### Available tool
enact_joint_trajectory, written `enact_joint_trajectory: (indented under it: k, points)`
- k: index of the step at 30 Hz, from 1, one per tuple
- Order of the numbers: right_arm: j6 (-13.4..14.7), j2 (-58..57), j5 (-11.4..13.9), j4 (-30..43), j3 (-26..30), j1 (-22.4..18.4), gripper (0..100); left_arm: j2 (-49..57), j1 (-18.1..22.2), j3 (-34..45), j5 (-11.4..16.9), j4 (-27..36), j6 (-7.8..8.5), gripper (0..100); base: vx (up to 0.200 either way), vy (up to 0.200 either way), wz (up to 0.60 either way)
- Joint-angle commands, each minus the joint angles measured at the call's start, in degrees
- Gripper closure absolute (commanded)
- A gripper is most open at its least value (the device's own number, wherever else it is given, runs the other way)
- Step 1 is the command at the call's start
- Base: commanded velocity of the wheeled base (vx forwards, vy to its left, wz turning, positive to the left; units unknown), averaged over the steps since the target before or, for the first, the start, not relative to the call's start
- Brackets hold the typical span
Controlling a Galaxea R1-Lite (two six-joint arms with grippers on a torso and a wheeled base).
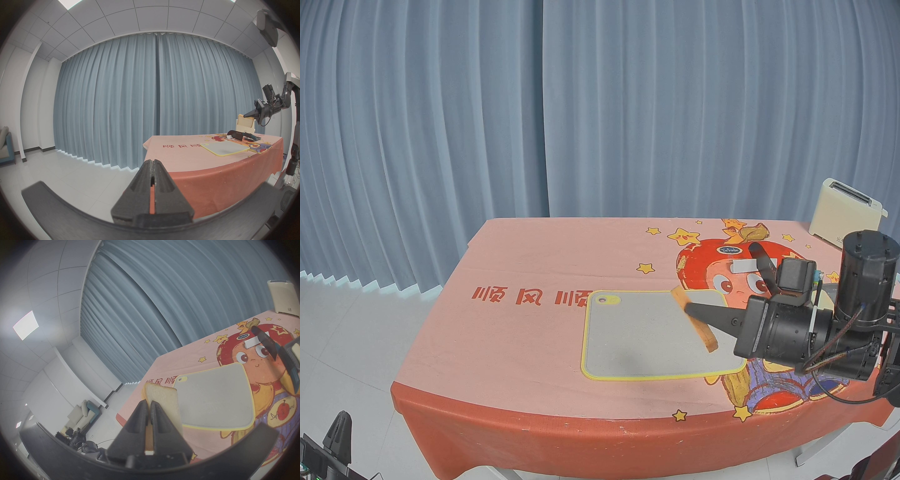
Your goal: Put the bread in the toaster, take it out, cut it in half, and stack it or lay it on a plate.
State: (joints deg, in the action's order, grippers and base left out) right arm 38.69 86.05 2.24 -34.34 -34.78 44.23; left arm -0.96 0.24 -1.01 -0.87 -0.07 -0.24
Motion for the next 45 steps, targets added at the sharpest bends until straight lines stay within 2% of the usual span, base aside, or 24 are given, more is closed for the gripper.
enact_joint_trajectory:
  k: [1,26,30,36,45]
  points:
    - [-0.28,-2.73,0.31,-0.02,1.47,-0.72,100,-0.09,0.02,1.01,-0.01,-0.01,-0.02,100,0.000,0.000,0.00]
    - [-1.08,-1.59,-0.40,-0.11,2.44,-0.19,100,-0.09,0.02,1.01,-0.36,-0.01,-0.20,100,0.000,0.000,0.00]
    - [-1.25,-1.85,-0.40,-0.11,2.44,-0.72,100,-0.09,0.02,1.01,-0.45,-0.01,-0.20,100,0.000,-0.200,0.00]
    - [-2.92,-1.77,-0.40,-0.20,2.61,-0.72,100,-0.09,0.02,1.01,-0.45,-0.01,-0.28,100,0.000,-0.200,0.00]
    - [-3.10,-1.41,-0.40,-0.20,2.44,-0.99,100,-0.09,0.02,1.01,-0.45,-0.01,-0.28,100,0.000,-0.200,0.00]
